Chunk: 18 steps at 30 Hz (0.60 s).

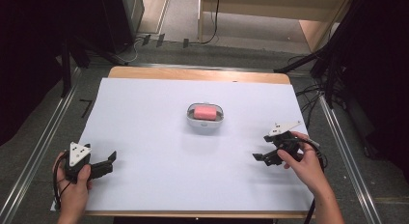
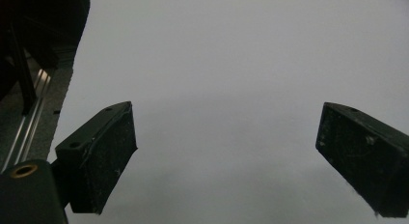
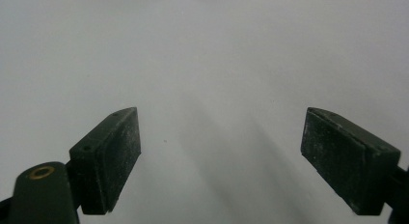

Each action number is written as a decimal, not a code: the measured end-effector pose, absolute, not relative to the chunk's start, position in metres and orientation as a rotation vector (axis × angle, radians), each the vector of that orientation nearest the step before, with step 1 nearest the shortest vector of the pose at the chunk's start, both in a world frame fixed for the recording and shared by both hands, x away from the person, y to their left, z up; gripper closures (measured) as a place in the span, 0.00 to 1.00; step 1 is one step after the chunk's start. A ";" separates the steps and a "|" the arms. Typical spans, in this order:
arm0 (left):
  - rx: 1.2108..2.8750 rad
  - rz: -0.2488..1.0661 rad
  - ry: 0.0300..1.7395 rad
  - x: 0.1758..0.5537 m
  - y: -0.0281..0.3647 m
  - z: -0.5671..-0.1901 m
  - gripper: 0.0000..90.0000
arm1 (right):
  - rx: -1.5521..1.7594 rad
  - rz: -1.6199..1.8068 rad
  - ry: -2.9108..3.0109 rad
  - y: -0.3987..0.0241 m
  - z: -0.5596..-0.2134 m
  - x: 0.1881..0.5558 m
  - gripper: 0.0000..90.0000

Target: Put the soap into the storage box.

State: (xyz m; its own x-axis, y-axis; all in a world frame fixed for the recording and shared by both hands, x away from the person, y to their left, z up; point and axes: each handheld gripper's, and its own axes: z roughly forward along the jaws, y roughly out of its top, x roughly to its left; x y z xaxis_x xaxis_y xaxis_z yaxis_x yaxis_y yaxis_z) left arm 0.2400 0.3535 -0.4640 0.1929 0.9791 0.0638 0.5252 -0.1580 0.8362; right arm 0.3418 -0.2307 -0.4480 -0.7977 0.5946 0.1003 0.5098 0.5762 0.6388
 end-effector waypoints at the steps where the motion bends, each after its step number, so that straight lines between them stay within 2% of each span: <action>1: 1.784 0.840 1.415 0.240 0.354 -0.464 0.08 | 0.940 1.023 2.677 -0.233 -0.449 0.340 0.16; 18: 1.785 0.845 1.420 0.240 0.353 -0.464 0.08 | 1.016 1.038 2.614 -0.265 -0.460 0.317 0.16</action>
State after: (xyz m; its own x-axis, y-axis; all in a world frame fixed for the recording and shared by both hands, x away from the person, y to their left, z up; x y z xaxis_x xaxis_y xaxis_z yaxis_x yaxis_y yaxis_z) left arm 0.2400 0.3531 -0.4640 0.1885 0.9797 0.0679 0.5274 -0.1593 0.8345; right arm 0.3172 -0.2654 -0.4604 -0.7592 0.6426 0.1031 0.5382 0.5309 0.6546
